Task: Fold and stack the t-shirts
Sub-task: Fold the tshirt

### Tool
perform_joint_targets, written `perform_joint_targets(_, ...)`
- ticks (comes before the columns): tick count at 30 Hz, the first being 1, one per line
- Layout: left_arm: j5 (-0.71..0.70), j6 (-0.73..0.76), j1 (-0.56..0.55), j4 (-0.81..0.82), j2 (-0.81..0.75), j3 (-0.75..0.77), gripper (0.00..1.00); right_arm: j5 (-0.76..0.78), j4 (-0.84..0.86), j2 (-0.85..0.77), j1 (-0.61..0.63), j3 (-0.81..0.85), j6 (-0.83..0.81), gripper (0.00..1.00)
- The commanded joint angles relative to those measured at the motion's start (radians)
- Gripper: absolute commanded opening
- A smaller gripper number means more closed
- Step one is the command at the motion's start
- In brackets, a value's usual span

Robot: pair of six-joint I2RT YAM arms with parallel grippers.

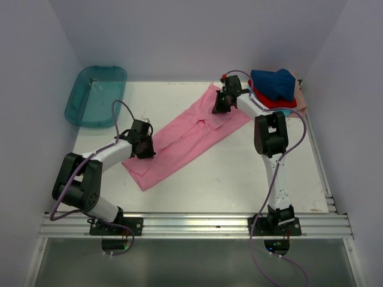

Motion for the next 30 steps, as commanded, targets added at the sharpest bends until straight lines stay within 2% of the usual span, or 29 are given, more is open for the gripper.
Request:
perform_joint_targets(1, 0.055, 0.032, -0.035, 0.016, 0.011, -0.001, 0.00, -0.039, -0.130, 0.088, 0.000, 0.061, -0.013, 0.00)
perform_joint_targets(15, 0.135, 0.029, -0.113, 0.017, 0.113, -0.004, 0.00, -0.098, -0.156, 0.189, -0.006, 0.186, 0.030, 0.00)
perform_joint_targets(18, 0.190, 0.006, -0.130, 0.045, 0.132, -0.007, 0.00, -0.102, -0.155, 0.200, -0.009, 0.206, 0.029, 0.00)
perform_joint_targets(30, 0.250, -0.147, -0.473, 0.092, 0.220, 0.074, 0.00, -0.203, -0.172, 0.309, -0.016, 0.365, 0.064, 0.00)
